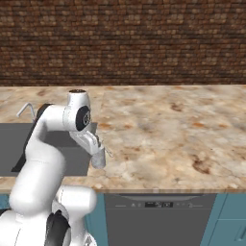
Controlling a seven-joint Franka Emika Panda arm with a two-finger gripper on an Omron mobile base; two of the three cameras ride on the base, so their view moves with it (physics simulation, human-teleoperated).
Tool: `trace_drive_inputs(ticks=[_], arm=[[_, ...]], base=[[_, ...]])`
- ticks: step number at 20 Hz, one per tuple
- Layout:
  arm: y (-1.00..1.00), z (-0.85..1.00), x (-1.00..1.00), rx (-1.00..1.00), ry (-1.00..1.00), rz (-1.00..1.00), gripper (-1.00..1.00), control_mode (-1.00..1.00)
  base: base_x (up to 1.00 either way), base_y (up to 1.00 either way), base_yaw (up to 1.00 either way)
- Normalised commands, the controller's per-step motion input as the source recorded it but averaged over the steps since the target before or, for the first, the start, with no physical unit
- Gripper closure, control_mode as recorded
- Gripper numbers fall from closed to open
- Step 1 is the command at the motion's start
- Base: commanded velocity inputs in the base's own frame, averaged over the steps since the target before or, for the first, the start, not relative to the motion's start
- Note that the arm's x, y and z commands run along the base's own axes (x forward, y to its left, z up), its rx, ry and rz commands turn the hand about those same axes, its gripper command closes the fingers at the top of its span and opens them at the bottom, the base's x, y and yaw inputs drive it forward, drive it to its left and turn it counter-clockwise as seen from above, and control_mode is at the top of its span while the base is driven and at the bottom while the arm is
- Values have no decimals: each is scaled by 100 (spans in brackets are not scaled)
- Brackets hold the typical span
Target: Locate and retrieve the dish brush and soap dispenser from the cabinet. Place them next to the sink.
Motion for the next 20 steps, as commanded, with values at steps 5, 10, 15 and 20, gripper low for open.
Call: trace_drive_inputs(ticks=[5,10,15,20], arm=[[0,29,-54,-1,-27,16,-100,-100],[1,35,-54,0,-27,19,-100,-100],[6,3,-50,3,-13,20,-100,-100],[-1,-4,-27,2,-5,9,-100,-100]], base=[[0,0,0],[0,0,0],[0,0,0],[0,0,0]])
